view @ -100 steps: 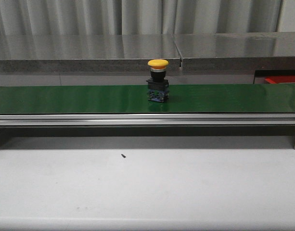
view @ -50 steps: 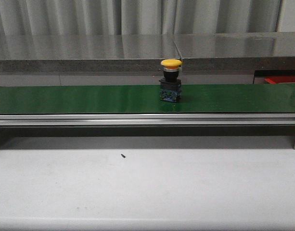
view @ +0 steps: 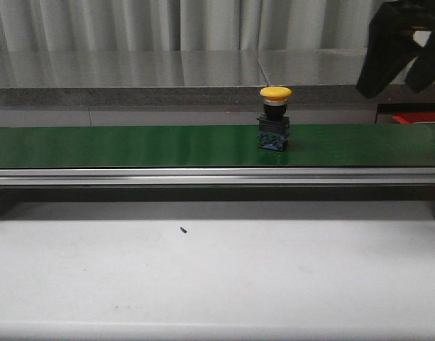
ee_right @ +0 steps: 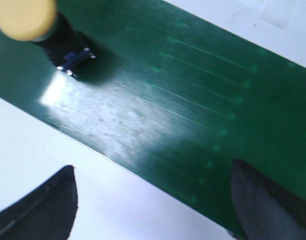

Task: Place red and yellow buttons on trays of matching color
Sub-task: 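Move the right gripper to the yellow button on the belt and grasp it, then lower the yellow button into the yellow tray and open the right gripper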

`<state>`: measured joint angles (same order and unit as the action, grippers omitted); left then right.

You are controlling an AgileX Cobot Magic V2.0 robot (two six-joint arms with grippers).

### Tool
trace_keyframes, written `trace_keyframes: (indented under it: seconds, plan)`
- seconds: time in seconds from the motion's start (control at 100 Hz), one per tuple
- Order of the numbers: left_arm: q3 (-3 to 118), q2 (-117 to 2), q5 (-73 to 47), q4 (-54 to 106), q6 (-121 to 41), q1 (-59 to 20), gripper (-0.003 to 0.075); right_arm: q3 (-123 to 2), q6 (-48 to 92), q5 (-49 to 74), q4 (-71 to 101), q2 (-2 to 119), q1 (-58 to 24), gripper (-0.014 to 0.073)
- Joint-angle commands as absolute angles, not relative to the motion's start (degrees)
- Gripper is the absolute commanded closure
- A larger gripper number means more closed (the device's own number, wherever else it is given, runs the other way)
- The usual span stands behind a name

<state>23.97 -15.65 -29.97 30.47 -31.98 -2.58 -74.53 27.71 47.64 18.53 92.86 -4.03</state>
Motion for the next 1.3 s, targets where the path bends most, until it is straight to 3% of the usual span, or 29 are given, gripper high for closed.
trace_keyframes:
  seconds: [0.0, 0.68, 0.75, 0.88, 0.95, 1.29]
  plan:
    - [25.5, -16.3, -25.7, 32.0, -31.8, -3.1, 0.0739, -76.1, 28.7, 45.1, 19.4, 91.6, -6.2, -0.0022]
    - [25.5, -16.3, -25.7, 32.0, -31.8, -3.1, 0.0739, -92.4, 28.9, 45.9, 19.3, 106.3, -10.7, -0.0013]
    - [25.5, -16.3, -25.7, 32.0, -31.8, -3.1, 0.0739, -92.8, 28.9, 46.3, 18.8, 107.4, -10.7, 0.0057]
    - [25.5, -16.3, -25.7, 32.0, -31.8, -3.1, 0.0739, -92.9, 28.9, 47.2, 17.8, 108.1, -10.7, 0.0335]
    - [25.5, -16.3, -25.7, 32.0, -31.8, -3.1, 0.0739, -92.9, 28.9, 47.9, 17.1, 107.9, -10.7, 0.0428]
    - [25.5, -16.3, -25.7, 32.0, -31.8, -3.1, 0.0739, -92.9, 19.2, 55.6, 4.7, 98.2, -4.3, 0.0439]
